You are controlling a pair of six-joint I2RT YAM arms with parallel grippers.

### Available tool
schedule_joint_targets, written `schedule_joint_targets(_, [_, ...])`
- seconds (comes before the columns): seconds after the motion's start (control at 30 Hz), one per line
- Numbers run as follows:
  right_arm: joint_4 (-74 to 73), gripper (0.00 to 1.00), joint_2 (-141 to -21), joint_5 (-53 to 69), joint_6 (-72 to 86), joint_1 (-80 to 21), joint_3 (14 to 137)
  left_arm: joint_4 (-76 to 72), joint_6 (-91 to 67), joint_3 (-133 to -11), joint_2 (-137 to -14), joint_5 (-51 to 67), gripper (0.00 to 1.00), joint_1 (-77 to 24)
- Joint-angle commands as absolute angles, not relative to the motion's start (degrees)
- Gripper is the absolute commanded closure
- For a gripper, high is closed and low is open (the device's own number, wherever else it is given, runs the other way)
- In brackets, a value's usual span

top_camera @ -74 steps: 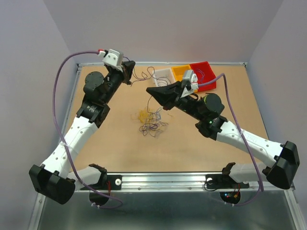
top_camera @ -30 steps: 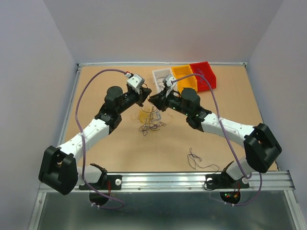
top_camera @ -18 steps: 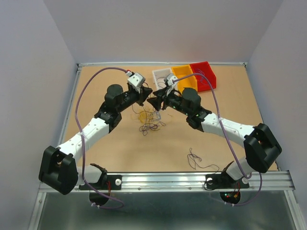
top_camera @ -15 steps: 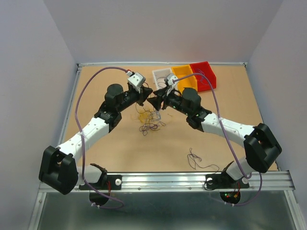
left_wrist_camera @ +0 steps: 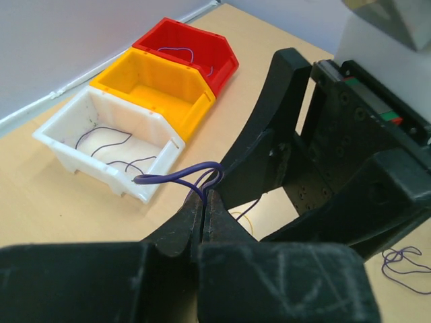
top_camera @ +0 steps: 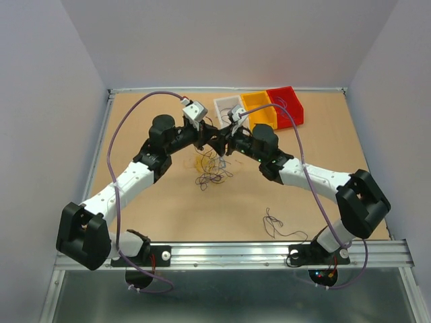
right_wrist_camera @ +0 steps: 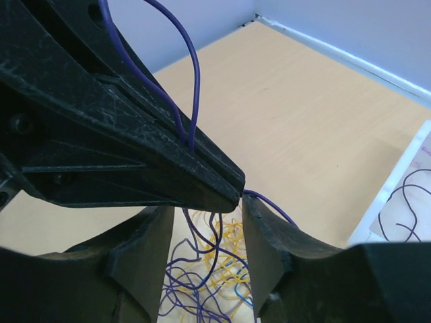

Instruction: Untangle the cables

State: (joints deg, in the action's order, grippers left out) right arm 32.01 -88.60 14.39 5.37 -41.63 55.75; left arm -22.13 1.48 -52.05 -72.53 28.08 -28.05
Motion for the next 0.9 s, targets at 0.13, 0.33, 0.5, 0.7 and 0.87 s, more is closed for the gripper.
schedule_joint_targets(0.13, [35.8, 0.78, -89.6, 16.3, 4.8, -41.3, 57.6, -22.9, 0.3, -55.6, -72.5, 32.8, 1.0, -28.3])
schedule_joint_targets(0.33, [35.8, 0.99, -88.2, 15.6, 5.3, -41.3, 56.5, -22.1, 2.0, -55.7, -71.9, 29.3, 0.95, -28.0])
schedule_joint_targets(0.5, [33.8, 0.99, -86.5, 11.2, 8.2, -39.7, 56.2, -24.1, 0.3, -54.4, -71.2, 28.1, 0.36, -24.0])
schedule_joint_targets(0.7, [29.6, 1.0, -83.1, -1.8, 11.9, -36.7, 57.2, -25.1, -2.5, -54.9, -73.2, 29.7, 0.1, -20.1])
schedule_joint_targets(0.87, [26.5, 0.99, -80.5, -9.7, 13.4, -34.1, 60.7, -25.3, -1.8, -55.1, -74.5, 28.4, 0.07, -19.5])
